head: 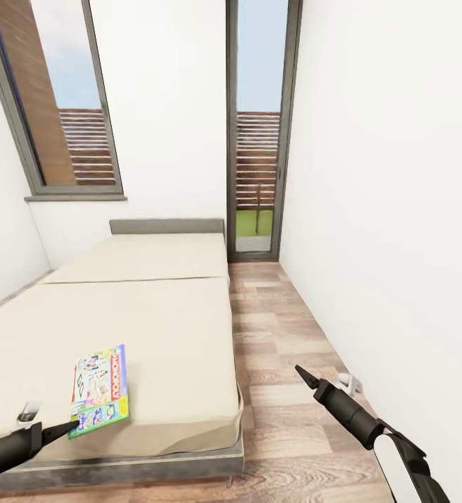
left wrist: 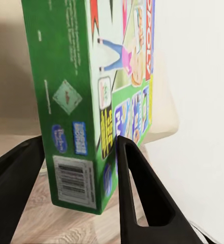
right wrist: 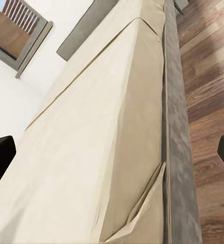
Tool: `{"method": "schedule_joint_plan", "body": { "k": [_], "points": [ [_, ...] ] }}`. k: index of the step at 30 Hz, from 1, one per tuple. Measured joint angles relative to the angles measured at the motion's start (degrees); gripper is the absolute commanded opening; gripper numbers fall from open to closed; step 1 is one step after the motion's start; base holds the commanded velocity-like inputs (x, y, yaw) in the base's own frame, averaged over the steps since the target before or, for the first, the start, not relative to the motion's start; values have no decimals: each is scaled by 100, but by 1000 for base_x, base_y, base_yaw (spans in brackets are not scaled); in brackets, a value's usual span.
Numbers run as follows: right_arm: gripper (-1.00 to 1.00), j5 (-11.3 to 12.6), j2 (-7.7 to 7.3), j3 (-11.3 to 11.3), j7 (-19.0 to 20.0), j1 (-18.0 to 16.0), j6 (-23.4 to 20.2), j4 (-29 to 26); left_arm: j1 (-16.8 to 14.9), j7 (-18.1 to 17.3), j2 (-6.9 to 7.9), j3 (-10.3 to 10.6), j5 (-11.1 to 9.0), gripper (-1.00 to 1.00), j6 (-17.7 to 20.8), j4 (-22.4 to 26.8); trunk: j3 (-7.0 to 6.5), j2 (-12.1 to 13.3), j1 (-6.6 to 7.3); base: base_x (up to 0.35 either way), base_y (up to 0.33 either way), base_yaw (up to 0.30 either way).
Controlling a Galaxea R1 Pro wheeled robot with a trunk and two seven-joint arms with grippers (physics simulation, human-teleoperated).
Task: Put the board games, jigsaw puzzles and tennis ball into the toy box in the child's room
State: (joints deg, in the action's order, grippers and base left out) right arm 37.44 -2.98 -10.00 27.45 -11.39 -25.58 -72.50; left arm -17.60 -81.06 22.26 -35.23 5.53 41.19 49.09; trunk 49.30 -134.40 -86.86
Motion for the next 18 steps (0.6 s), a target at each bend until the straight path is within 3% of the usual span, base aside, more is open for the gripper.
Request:
{"method": "schedule_joint_plan", "body": {
  "k": [10,15,18],
  "points": [
    [100,0,-2,3,0,0,-1,0,-1,-184,11,4,-3,-100,50,72,-180,401,220,0,0,0],
    [100,5,4,4,0,0,-2,0,-2,-844,187,8,1,-100,224,89,-269,601,330,0,0,0],
    [100,7,7,3,0,0,-2,0,-2,-846,409,12,13,-100,487,100,-323,722,396,0,0,0]
  ]
}}
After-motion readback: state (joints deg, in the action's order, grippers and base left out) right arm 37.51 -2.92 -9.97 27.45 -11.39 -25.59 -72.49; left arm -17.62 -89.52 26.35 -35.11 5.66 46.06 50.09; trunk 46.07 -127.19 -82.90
